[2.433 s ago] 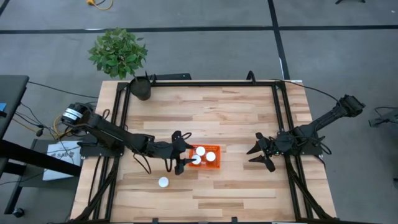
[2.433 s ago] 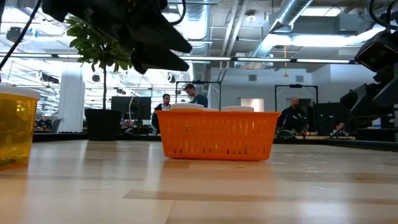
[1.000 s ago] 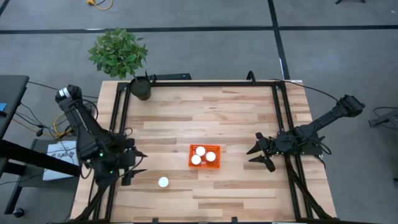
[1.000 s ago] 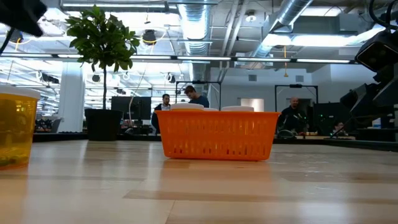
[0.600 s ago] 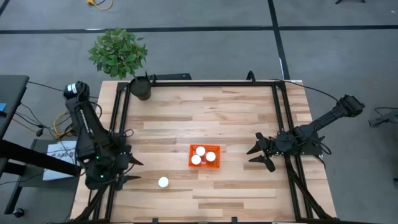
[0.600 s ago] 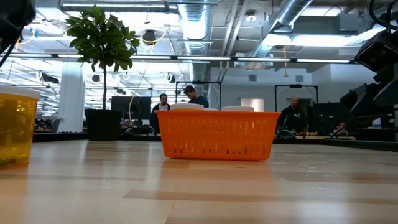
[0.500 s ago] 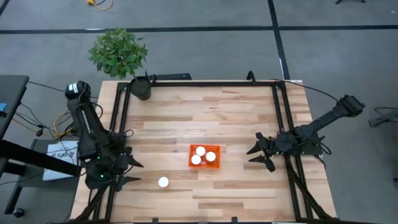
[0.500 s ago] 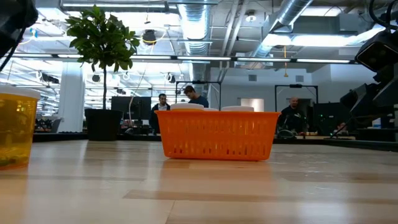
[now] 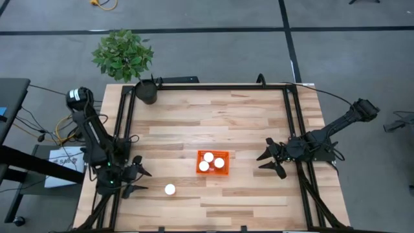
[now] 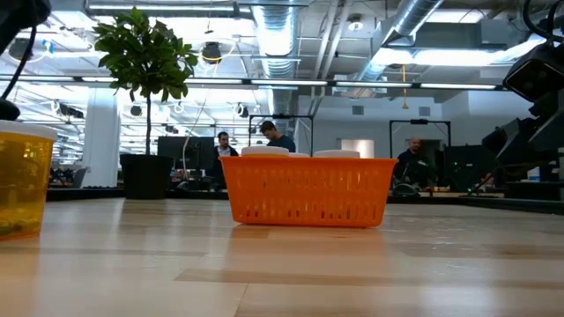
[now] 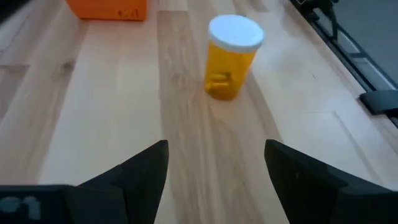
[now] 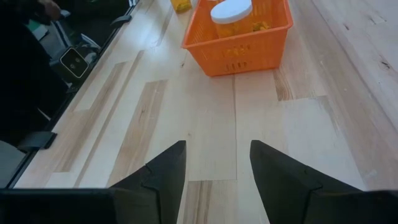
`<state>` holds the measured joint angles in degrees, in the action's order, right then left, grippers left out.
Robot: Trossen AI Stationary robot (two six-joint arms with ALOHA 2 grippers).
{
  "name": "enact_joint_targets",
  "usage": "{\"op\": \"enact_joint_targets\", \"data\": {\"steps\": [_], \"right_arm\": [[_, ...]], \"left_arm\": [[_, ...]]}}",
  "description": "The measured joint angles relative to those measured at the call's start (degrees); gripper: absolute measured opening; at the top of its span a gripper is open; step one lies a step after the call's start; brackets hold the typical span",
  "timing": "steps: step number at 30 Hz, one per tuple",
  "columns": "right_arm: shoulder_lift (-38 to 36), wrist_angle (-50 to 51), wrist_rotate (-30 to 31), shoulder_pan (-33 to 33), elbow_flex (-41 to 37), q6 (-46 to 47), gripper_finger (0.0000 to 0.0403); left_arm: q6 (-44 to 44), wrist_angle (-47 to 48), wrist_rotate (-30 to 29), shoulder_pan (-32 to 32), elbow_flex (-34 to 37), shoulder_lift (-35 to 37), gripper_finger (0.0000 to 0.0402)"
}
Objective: Pick and place pill bottles into a basket
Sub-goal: Put the orange pill bottle into the orange bin
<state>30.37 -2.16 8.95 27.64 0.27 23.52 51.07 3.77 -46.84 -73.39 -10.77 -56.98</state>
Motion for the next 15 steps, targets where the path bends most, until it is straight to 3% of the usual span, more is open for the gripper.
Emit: {"op": "enact_joint_targets", "data": {"steps": [15], "right_arm": [[0.00, 0.01, 0.00, 0.00, 0.00, -0.01, 0.0171]], "left_arm": [[-9.98, -29.03, 1.55, 5.21, 2.49, -18.04, 0.0256]]}}
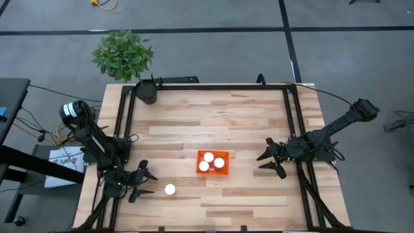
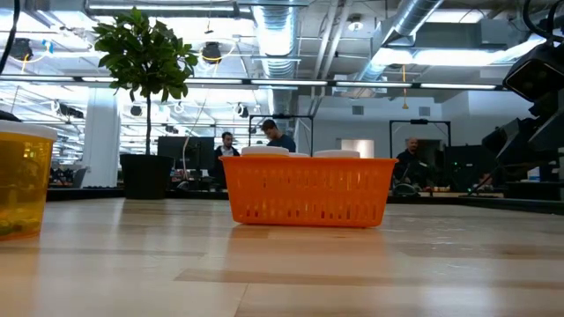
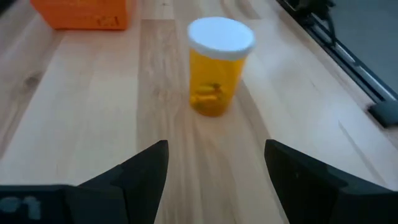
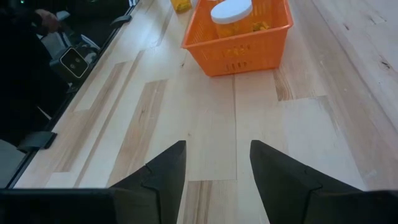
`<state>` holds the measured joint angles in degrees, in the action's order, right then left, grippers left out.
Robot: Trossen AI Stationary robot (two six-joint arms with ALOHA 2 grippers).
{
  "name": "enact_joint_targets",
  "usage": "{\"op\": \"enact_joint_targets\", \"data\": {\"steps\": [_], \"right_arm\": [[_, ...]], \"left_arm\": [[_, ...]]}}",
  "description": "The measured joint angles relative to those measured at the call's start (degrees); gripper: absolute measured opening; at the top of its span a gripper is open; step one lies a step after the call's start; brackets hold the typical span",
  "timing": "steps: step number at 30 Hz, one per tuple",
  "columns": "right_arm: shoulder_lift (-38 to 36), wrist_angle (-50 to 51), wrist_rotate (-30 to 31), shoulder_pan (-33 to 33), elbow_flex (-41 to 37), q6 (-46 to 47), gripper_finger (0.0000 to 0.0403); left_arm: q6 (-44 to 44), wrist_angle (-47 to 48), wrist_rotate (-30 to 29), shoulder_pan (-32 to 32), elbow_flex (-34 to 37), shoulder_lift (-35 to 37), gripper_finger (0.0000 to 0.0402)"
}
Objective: Pick and place pill bottles into a basket
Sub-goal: Put the orange pill bottle into the orange bin
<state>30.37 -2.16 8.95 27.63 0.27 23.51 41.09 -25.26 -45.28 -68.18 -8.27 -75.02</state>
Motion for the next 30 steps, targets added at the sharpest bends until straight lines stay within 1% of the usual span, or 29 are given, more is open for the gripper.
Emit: {"op": "enact_joint_targets", "data": {"steps": [6, 15, 20, 25, 30], "right_arm": [[0.00, 0.00, 0.00, 0.00, 0.00, 0.02, 0.0171], [0.00, -0.02, 0.00, -0.01, 0.00, 0.02, 0.0171], [0.00, -0.02, 0.00, 0.00, 0.00, 0.02, 0.0171], [0.00, -0.02, 0.00, 0.00, 0.00, 0.00, 0.0171], [0.00, -0.01, 0.00, -0.01, -0.02, 0.02, 0.0171]], "left_arm": [[-1.71, -7.63, 0.30, 4.34, -0.02, -6.45, 0.0256], [-8.60, -24.43, 5.79, 9.72, -1.05, -15.99, 0.0256], [-12.00, -25.89, 8.91, 11.80, -4.53, -20.10, 0.0256], [-14.09, -25.90, 9.07, 13.89, -7.39, -22.69, 0.0256], [-14.04, -25.68, 8.86, 16.94, -8.02, -23.61, 0.0256]]}}
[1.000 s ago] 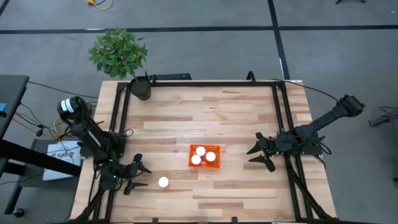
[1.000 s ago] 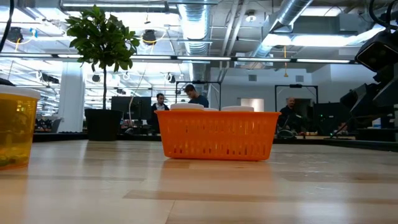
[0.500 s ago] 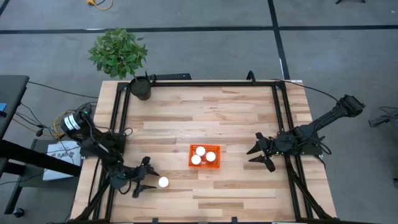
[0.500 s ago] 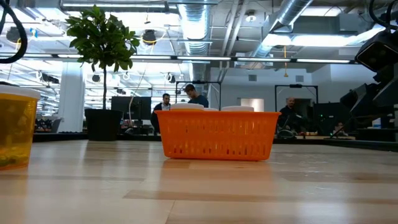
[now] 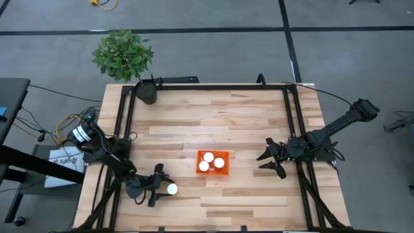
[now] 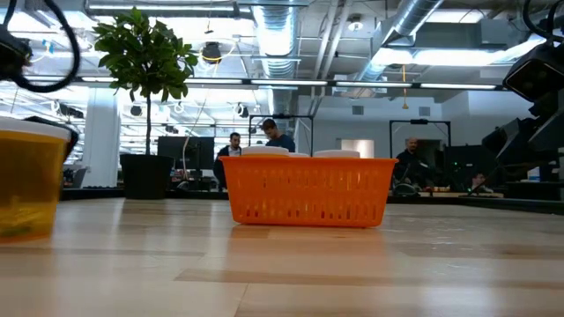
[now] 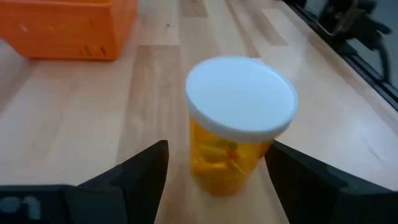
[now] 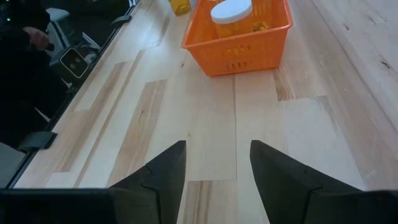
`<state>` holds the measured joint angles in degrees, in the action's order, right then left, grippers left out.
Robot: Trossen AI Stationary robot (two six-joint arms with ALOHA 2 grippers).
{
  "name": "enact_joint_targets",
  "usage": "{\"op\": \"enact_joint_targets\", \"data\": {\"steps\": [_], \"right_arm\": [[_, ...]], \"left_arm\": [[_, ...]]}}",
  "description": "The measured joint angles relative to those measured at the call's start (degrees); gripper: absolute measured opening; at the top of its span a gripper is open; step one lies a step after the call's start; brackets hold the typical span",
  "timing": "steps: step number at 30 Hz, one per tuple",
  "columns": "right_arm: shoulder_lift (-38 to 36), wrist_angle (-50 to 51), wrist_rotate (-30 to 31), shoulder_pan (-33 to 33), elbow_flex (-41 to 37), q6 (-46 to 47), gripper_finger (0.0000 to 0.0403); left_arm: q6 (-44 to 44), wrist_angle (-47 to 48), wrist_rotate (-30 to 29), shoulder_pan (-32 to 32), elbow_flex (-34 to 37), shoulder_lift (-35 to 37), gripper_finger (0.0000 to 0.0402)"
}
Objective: Pick and place pill bottles into a basket
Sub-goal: Put the orange pill bottle into the orange bin
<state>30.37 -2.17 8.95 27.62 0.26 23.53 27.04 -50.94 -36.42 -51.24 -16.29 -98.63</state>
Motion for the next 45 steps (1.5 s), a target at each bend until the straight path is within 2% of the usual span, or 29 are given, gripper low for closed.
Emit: {"op": "enact_joint_targets", "data": {"steps": [12, 18, 21, 27, 38, 45], "right_arm": [[0.00, 0.01, 0.00, 0.01, 0.00, -0.02, 0.0171], [0.00, 0.02, 0.00, 0.00, 0.01, -0.01, 0.0171], [0.00, 0.02, 0.00, 0.01, 0.02, -0.01, 0.0171], [0.00, 0.01, 0.00, 0.02, 0.01, 0.00, 0.0171], [0.00, 0.01, 0.00, 0.01, 0.01, -0.01, 0.0171], [0.00, 0.01, 0.00, 0.01, 0.01, 0.00, 0.0171]], "left_arm": [[-2.22, -2.82, 1.88, 5.01, -0.82, 0.00, 0.0256], [-4.97, -2.64, 5.20, 7.34, -3.05, 0.00, 0.0253], [-5.22, -2.57, 6.19, 8.77, -3.28, 0.00, 0.0234], [-5.95, -2.14, 10.70, 10.88, -3.28, 0.00, 0.0168], [-6.38, -2.44, 13.90, 14.37, -3.48, 0.02, 0.0178], [-7.71, -2.30, 18.73, 18.97, -6.40, 0.02, 0.0167]]}}
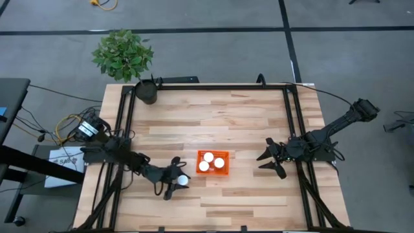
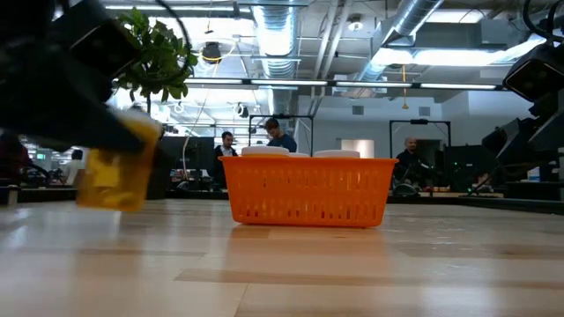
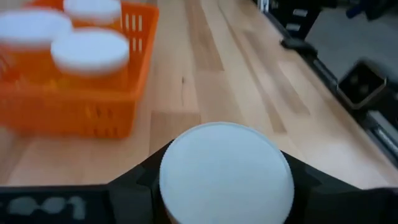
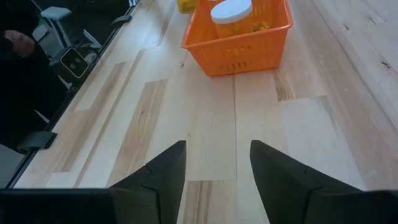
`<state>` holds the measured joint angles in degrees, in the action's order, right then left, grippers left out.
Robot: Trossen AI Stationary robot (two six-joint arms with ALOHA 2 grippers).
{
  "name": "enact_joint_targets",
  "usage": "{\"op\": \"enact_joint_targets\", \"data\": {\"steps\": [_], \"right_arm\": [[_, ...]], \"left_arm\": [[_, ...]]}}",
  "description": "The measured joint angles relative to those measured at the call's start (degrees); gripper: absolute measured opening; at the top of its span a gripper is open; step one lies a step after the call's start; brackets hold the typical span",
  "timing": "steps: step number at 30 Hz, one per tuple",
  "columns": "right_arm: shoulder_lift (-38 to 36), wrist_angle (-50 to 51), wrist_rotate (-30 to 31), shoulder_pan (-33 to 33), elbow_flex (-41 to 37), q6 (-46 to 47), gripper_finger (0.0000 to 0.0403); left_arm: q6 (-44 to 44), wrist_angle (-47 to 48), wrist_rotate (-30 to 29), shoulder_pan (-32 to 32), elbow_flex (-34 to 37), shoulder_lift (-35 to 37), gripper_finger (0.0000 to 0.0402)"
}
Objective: Pick and place pill bottles into a basket
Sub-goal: Put the orange pill bottle into the orange bin
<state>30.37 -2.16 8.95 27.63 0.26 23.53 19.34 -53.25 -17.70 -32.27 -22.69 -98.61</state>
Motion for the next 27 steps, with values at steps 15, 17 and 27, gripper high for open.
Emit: {"op": "enact_joint_targets", "data": {"steps": [15, 17, 27], "right_arm": [[0.00, 0.01, 0.00, 0.01, 0.00, -0.01, 0.0171], [0.00, -0.01, 0.00, -0.01, 0.00, 0.00, 0.0171], [0.00, -0.01, 0.00, 0.01, 0.00, -0.01, 0.0171]], "left_arm": [[-7.97, 7.63, 7.60, 10.64, -14.84, 0.00, 0.0167], [-8.99, 9.34, 8.49, 12.40, -17.11, 0.00, 0.0169], [-10.93, 15.83, 11.95, 20.31, -23.90, -0.87, 0.0169]]}}
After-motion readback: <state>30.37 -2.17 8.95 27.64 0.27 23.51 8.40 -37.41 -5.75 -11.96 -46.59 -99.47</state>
